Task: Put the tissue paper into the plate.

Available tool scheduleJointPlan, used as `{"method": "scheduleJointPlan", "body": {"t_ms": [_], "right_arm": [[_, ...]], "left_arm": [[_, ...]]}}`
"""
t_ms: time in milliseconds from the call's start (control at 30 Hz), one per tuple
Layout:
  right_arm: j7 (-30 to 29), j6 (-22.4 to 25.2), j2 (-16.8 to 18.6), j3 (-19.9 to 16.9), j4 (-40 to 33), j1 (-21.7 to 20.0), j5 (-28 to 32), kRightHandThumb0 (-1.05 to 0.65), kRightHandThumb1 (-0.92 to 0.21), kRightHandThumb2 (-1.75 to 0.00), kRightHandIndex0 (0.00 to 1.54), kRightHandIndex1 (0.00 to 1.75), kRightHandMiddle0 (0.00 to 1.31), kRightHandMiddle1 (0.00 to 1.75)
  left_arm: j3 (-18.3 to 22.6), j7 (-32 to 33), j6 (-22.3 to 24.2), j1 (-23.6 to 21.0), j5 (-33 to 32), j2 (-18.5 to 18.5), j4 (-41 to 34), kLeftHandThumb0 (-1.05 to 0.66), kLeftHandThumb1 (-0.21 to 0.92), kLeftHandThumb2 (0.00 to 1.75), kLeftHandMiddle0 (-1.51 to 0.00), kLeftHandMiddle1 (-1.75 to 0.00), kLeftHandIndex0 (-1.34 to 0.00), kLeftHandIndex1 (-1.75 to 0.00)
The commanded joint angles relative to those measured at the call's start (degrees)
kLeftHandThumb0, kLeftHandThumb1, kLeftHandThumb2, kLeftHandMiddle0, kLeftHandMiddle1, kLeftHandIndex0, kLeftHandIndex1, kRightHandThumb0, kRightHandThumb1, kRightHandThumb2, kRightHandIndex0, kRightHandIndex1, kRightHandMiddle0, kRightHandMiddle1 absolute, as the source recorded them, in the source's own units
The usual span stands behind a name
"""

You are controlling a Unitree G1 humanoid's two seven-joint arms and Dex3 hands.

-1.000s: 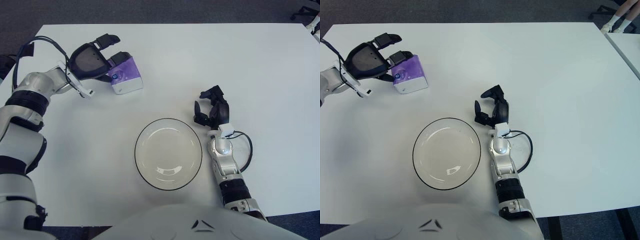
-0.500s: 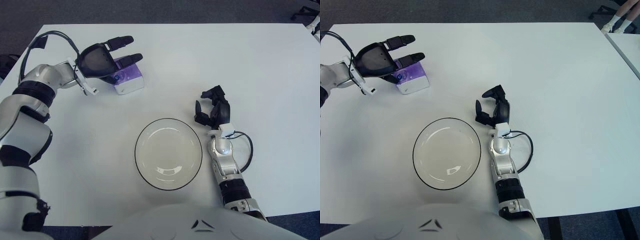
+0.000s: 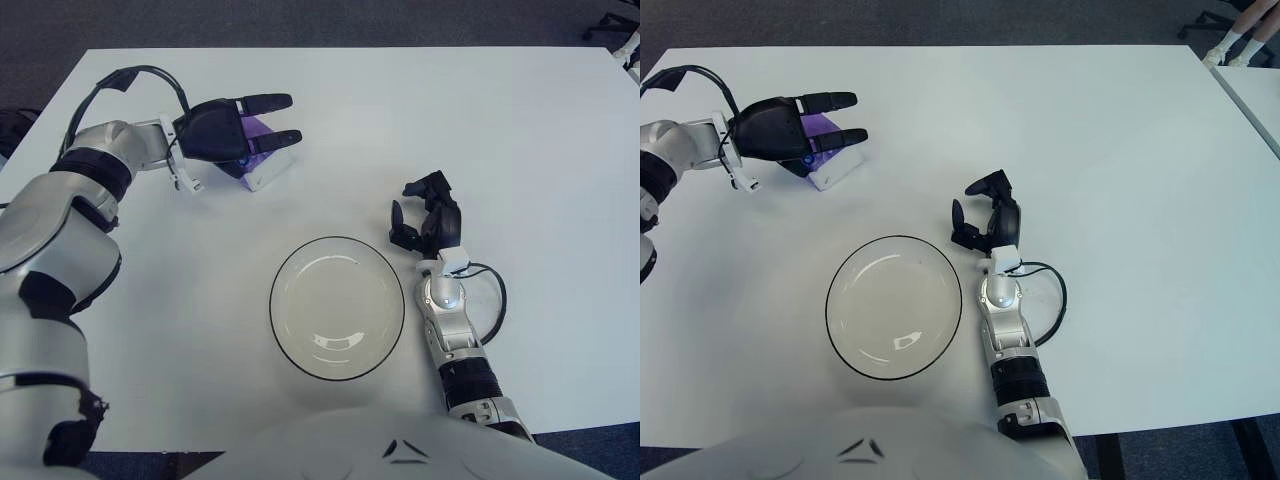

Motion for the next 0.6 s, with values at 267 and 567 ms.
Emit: {"method": "scheduleJointPlan", "body": {"t_ms": [267,567], "right_arm": [[-1.6,-0.5,-0.7,-0.3,7.4,6.0,-1.7,-0.01,-0.41,-1.11,0.64,1.39,0.45,1.75],[-2.0,-1.2,-0.5,-0.2,7.6,6.3,-1.7,-0.01,-0.4,-1.11,0.65,1.39,0.44,1.75]], "left_arm": [[-8.2,3.1,-1.1,-5.3,6.6,0.9,-2.7,-1.05,0.92,0.53,0.0,0.0,0.0,0.0],[-9.6,-1.5,-7.4,-9.0,7.0,4.0,-8.9,-1.05,0.91,0.49,0.0,0.0,0.0,0.0]]}}
